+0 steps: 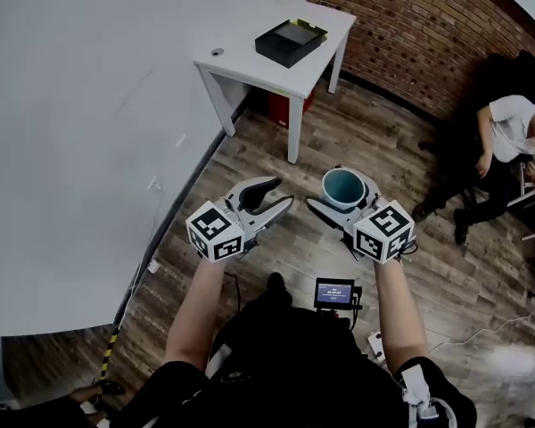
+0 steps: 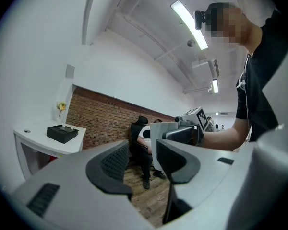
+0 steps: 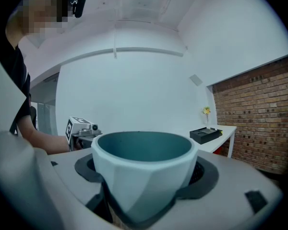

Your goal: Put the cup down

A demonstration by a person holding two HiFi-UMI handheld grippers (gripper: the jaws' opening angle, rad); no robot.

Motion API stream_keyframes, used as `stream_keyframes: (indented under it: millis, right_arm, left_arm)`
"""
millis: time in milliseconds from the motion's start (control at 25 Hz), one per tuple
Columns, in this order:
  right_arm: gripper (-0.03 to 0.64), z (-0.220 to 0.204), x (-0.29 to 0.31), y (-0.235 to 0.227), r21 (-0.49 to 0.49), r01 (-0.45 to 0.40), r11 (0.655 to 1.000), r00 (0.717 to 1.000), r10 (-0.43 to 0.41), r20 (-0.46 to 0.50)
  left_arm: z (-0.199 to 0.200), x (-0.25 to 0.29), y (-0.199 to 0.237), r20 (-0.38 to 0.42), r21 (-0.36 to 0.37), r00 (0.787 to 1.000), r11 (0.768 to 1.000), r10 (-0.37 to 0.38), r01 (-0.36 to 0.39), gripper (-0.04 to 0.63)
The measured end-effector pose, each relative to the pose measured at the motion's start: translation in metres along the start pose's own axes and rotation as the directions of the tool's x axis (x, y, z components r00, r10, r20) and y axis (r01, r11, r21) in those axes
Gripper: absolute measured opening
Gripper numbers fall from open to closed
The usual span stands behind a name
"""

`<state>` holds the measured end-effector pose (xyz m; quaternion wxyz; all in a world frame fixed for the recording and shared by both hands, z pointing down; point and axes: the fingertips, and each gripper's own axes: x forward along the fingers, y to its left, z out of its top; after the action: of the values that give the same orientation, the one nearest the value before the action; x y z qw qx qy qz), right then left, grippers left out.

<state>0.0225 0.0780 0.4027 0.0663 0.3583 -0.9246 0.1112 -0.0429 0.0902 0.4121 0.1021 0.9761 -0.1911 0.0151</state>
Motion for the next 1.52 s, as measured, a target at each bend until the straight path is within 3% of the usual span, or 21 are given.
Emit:
stream_keyframes:
  millis: [320, 760, 1160, 1520]
  right_arm:
    - [0.410, 0.018, 0.050, -0.027, -0.011, 0.026, 1.000, 1.000, -0.027, -0.005]
    - [0.410, 0.022, 0.081, -0.045, -0.013, 0.039, 0.999, 0.999, -0.040, -0.014]
    - [0.410, 0.026, 0.101, -0.069, -0.022, 0.009, 1.000, 1.000, -0.009, -0.002]
    - [0.410, 0.038, 0.131, -0.118, -0.018, -0.028, 0.999, 0.999, 0.029, 0.029]
  left_arm:
    - [0.017, 0.000, 0.048, 0.021, 0.022, 0.997, 0.997, -0.072, 0.071, 0.183]
    - [0.020, 0.001, 0.087, 0.027, 0.030, 0.996, 0.996, -0.082, 0.081, 0.184]
    - [0.022, 0.009, 0.114, 0.025, 0.046, 0.999, 0.998, -0.042, 0.041, 0.187]
    - [0.023, 0.044, 0.161, 0.012, 0.051, 1.000, 0.999, 0.001, -0.002, 0.187]
